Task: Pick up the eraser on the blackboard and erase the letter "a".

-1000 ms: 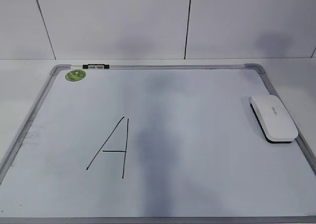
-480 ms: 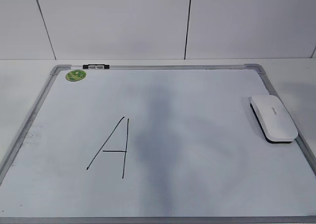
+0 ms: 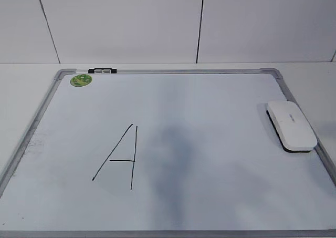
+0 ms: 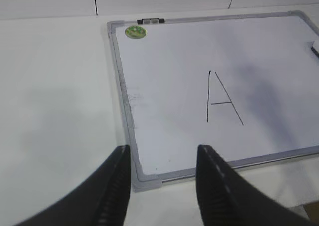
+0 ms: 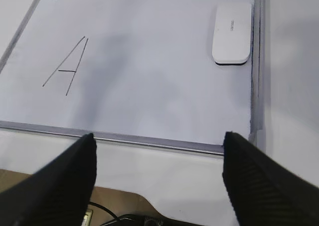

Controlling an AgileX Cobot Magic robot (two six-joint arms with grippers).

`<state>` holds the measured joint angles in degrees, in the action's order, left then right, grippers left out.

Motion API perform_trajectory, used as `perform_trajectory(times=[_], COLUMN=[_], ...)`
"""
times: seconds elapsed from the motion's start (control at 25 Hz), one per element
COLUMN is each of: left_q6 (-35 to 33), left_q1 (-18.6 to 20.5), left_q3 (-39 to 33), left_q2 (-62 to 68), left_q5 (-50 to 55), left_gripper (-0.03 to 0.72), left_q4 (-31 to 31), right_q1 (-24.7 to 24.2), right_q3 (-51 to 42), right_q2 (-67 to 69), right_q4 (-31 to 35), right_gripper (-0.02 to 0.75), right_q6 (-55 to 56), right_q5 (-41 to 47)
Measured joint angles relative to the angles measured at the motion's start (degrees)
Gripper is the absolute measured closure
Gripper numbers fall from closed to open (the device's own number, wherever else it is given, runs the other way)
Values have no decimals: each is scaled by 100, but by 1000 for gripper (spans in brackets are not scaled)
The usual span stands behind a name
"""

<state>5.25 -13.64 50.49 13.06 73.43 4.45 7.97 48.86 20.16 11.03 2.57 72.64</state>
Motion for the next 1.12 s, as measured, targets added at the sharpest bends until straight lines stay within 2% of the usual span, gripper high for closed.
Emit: perform_trajectory(times=[0.24, 0.56, 1.12], left_q6=[-39, -112, -249], left_q1=[0, 0, 0], left_q3=[-913, -1805, -2148], left_q2=[-425, -706, -799], left_q5=[0, -23, -917], left_gripper=[359, 362, 365], left_q4=[0, -174, -606], right_q1=[0, 0, 0], right_q3=[-864, -1631, -2002], right_q2=[-643, -1542, -1826], right_q4=[-51, -722, -1406], right_gripper=[144, 144, 144], right_q6=[-351, -526, -538], right_q5=[14, 14, -612])
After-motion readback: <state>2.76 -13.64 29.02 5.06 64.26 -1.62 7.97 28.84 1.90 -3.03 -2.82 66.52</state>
